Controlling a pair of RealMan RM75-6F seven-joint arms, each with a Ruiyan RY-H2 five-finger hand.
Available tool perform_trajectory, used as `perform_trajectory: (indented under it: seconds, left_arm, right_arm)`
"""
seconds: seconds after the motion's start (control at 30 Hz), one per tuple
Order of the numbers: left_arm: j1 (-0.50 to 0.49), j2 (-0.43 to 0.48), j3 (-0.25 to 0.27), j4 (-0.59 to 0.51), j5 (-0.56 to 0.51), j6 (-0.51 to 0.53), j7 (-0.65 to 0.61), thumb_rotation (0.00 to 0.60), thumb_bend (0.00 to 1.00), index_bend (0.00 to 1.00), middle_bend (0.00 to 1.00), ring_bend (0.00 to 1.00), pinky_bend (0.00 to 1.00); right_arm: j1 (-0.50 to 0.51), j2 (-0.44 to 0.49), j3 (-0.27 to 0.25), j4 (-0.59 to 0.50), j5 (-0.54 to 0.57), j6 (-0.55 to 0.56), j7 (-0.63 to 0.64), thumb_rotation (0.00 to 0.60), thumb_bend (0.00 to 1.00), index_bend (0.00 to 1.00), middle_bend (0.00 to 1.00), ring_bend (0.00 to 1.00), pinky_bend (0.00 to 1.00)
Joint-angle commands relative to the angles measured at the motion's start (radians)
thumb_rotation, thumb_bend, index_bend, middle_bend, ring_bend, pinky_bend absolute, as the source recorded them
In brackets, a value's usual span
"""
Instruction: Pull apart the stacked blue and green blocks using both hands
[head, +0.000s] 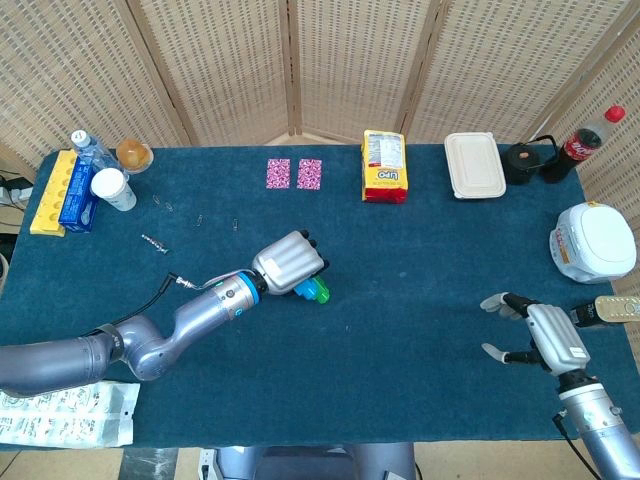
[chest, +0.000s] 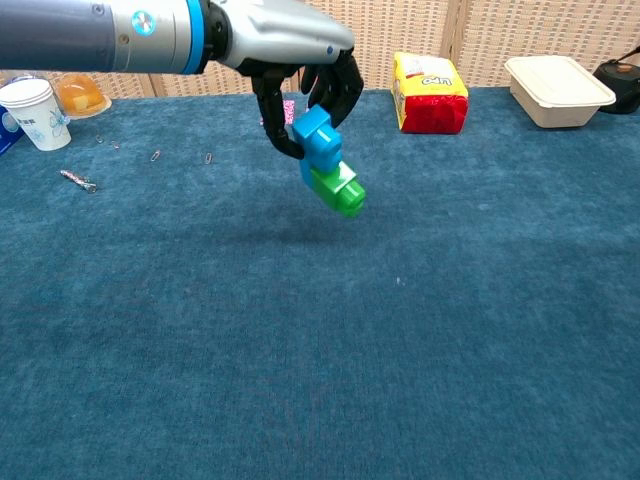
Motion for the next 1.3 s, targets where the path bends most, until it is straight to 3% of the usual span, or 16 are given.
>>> perform_trajectory:
  seconds: [0.03, 0.37, 0.7, 1.0, 1.3]
  left_arm:
    - [-0.04, -0.011, -0.019, -0.029, -0.162, 0.059, 0.058, 0.6, 0.27, 0.78, 0.61, 0.46, 0.39]
    - [-0.111, -0.059, -0.06, -0.065, -0.454, 0.207, 0.101, 0.6, 0.28, 0.78, 0.62, 0.47, 0.4]
    - [-0.177, -0.139, -0.125, -0.097, -0.647, 0.309, 0.078, 0.6, 0.28, 0.78, 0.62, 0.47, 0.4]
    - [-0.231, -0.247, -0.151, -0.08, -0.709, 0.416, 0.088, 0.6, 0.28, 0.78, 0.62, 0.47, 0.4]
    - [-0.263, -0.322, -0.17, -0.046, -0.726, 0.454, 0.099, 0.6, 0.28, 0.78, 0.62, 0.47, 0.4]
  right_arm:
    - [0.019, -0.009, 0.004, 0.004, 0.013, -0.026, 0.036, 0.6, 0.24, 0.36, 0.4, 0.43, 0.41]
    - [0.069, -0.043, 0.004, 0.011, 0.042, -0.092, 0.104, 0.6, 0.24, 0.3, 0.36, 0.41, 0.41]
    - [0.121, -0.134, 0.026, 0.016, 0.112, -0.145, 0.106, 0.6, 0.24, 0.21, 0.28, 0.31, 0.34]
    - [0.163, -0.2, 0.06, 0.011, 0.171, -0.168, 0.1, 0.6, 0.23, 0.18, 0.25, 0.3, 0.34]
    - [0.19, -0.26, 0.087, 0.035, 0.248, -0.171, 0.038, 0.6, 0.23, 0.18, 0.27, 0.31, 0.34]
